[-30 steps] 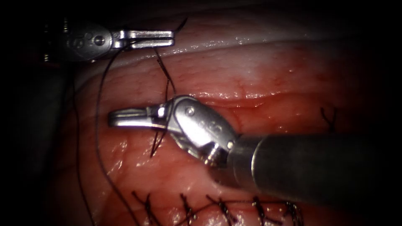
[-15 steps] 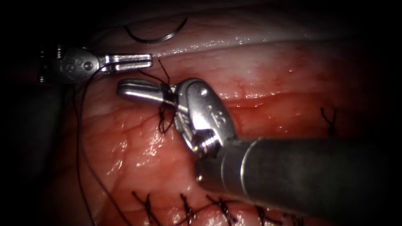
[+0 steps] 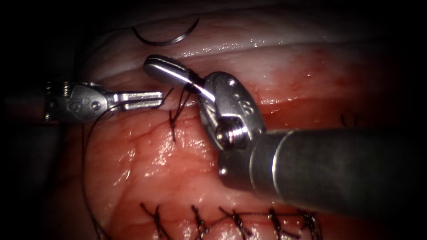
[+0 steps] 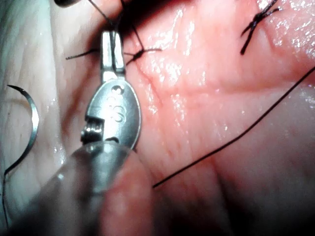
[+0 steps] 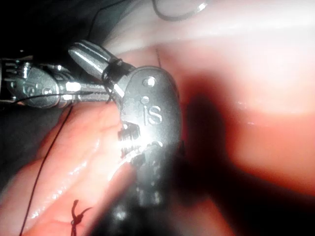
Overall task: Wound Closure
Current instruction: Wrap suture once counter-clockwise around right grasper, then pick up thread tail with right tool
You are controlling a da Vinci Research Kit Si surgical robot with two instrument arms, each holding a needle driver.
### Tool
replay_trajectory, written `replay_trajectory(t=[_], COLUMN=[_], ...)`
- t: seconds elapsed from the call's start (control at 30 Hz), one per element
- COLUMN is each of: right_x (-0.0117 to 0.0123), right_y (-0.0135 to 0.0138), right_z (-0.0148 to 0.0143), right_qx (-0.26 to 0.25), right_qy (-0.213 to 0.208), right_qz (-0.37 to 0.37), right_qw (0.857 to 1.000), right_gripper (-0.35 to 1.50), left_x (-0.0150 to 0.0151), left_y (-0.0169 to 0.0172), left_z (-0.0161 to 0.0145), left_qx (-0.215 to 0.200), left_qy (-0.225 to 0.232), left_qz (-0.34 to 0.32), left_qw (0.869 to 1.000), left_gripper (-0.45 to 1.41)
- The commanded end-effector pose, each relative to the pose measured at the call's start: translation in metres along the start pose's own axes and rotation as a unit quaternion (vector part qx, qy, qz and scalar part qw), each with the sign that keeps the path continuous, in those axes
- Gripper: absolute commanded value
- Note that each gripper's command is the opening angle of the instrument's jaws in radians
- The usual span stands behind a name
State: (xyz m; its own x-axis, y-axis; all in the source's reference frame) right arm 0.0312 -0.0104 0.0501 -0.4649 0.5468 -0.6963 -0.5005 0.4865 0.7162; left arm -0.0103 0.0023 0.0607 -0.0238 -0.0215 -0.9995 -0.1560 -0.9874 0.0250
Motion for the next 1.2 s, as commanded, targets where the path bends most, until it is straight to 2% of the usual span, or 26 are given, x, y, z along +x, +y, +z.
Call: replay_trajectory(t=[0.03,0.1,0.17,0.23,0.37,0.6,0.7,0.87,1.2], right_x=[-0.0008,-0.001,-0.0014,-0.0018,-0.0026,-0.0049,-0.0053,-0.0058,-0.0064], right_y=[0.0001,0.0,-0.0001,-0.0001,0.0,0.0008,0.0013,0.0026,0.0038], right_z=[0.0004,0.0004,0.0002,-0.0001,-0.0007,-0.0015,-0.0015,-0.0014,-0.0013], right_qx=[-0.007,-0.029,-0.058,-0.086,-0.132,-0.177,-0.183,-0.193,-0.203], right_qy=[-0.019,-0.036,-0.047,-0.058,-0.064,-0.081,-0.085,-0.088,-0.085], right_qz=[-0.002,-0.006,-0.004,-0.007,0.021,0.059,0.071,0.076,0.088], right_qw=[1.0,0.999,0.997,0.995,0.989,0.979,0.977,0.974,0.971], right_gripper=[-0.16,-0.15,-0.03,0.22,0.52,0.81,0.83,0.98,0.99], left_x=[-0.0006,-0.0008,-0.0008,-0.0007,-0.0006,-0.0006,-0.0008,-0.0012,-0.0016], left_y=[0.0003,0.001,0.0013,0.0015,0.0014,0.0011,0.0009,0.0007,0.001], left_z=[0.0007,0.0013,0.0018,0.0024,0.0028,0.0028,0.0028,0.0028,0.0032], left_qx=[-0.003,-0.007,-0.01,-0.012,-0.013,-0.016,-0.018,-0.021,-0.026], left_qy=[-0.001,-0.009,-0.012,-0.013,-0.014,-0.015,-0.016,-0.018,-0.025], left_qz=[0.002,0.003,0.005,0.006,0.004,0.003,0.003,0.004,0.006], left_qw=[1.0,1.0,1.0,1.0,1.0,1.0,1.0,1.0,0.999], left_gripper=[-0.45,-0.45,-0.45,-0.45,-0.45,-0.45,-0.45,-0.45,-0.45])
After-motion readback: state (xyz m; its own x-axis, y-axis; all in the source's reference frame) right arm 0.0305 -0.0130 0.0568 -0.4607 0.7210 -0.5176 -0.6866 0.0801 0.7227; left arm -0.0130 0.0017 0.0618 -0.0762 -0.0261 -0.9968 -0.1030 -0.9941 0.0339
